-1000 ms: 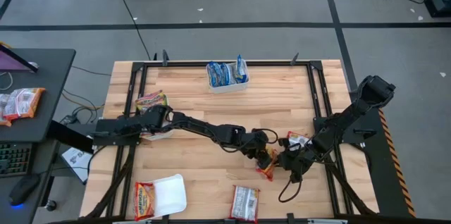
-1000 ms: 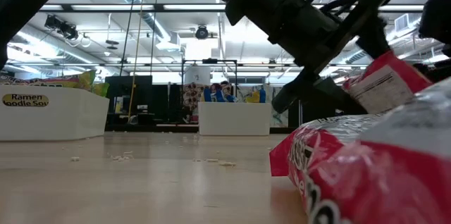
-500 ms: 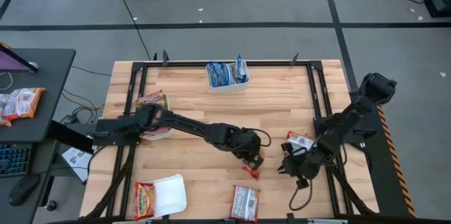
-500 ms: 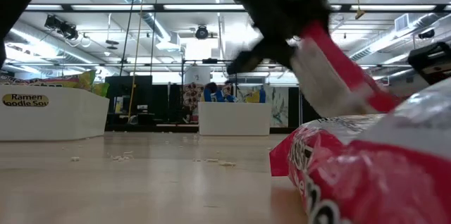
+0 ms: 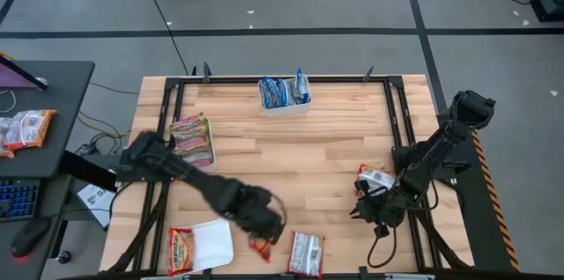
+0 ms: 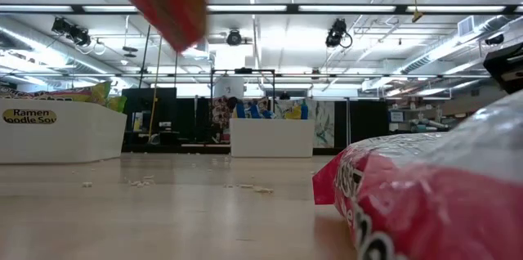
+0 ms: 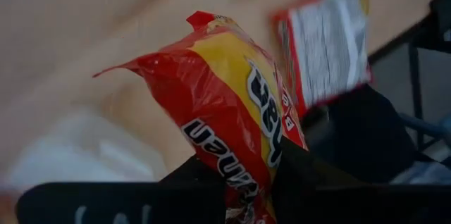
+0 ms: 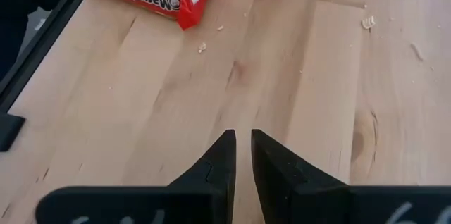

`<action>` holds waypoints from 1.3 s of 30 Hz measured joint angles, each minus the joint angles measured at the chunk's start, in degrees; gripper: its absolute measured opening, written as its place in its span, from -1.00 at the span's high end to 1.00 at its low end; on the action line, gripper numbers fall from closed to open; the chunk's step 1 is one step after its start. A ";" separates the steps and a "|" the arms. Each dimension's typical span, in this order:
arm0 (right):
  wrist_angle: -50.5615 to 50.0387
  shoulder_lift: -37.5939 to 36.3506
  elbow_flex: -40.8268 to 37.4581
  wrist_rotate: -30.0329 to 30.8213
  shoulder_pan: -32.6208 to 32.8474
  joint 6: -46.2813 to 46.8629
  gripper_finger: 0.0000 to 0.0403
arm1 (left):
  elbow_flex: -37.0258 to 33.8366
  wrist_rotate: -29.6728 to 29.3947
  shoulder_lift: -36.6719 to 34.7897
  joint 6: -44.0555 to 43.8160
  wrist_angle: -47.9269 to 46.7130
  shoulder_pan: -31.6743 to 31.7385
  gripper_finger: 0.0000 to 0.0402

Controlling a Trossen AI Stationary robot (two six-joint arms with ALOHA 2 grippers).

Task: Sort Maruchan noodles
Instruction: Put the red noodle pack into the bottom white bin

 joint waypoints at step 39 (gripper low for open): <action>0.32 0.00 0.00 -4.59 2.86 8.85 0.78 | -17.60 4.50 -5.26 -37.69 -11.38 -21.51 0.65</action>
